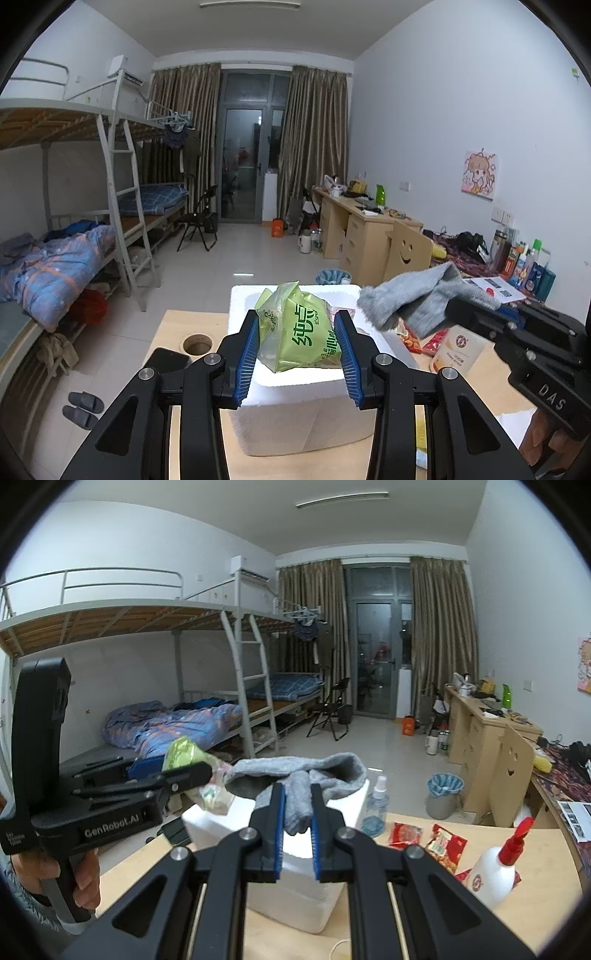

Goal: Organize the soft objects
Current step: 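Lower the green bag into the foam box and open the left tool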

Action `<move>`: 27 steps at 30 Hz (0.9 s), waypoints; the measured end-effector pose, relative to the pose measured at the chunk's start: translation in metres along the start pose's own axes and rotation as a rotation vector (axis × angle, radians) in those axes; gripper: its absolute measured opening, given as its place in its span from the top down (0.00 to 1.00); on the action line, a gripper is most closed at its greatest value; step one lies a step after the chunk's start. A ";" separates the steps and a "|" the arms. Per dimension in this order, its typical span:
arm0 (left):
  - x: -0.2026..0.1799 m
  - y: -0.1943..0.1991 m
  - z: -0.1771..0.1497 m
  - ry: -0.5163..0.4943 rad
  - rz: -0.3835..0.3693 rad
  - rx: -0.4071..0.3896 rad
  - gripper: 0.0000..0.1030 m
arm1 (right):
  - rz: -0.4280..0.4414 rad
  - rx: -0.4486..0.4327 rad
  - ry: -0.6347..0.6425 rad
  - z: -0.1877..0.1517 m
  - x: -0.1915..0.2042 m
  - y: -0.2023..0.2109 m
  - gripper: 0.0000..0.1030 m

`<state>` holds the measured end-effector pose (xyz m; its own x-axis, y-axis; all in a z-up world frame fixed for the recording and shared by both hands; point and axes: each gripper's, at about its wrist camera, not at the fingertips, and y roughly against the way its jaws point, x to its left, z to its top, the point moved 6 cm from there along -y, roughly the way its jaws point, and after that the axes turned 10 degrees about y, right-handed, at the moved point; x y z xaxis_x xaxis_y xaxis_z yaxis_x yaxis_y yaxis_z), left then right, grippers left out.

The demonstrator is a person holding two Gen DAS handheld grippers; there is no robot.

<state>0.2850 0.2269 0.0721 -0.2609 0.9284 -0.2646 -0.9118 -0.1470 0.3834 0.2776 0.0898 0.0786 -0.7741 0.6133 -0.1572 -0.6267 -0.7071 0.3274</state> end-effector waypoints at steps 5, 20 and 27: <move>0.001 -0.020 0.001 -0.010 -0.006 0.023 0.59 | -0.011 0.013 -0.008 -0.003 -0.008 -0.004 0.85; 0.006 -0.063 -0.005 0.003 -0.003 0.099 0.58 | -0.031 0.043 -0.025 -0.004 -0.019 -0.015 0.85; 0.006 -0.064 -0.008 -0.010 0.036 0.095 0.33 | -0.039 0.041 -0.025 -0.005 -0.019 -0.015 0.85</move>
<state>0.3398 0.2393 0.0392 -0.2898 0.9264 -0.2403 -0.8675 -0.1482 0.4748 0.3019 0.0870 0.0718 -0.7466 0.6489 -0.1471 -0.6515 -0.6681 0.3595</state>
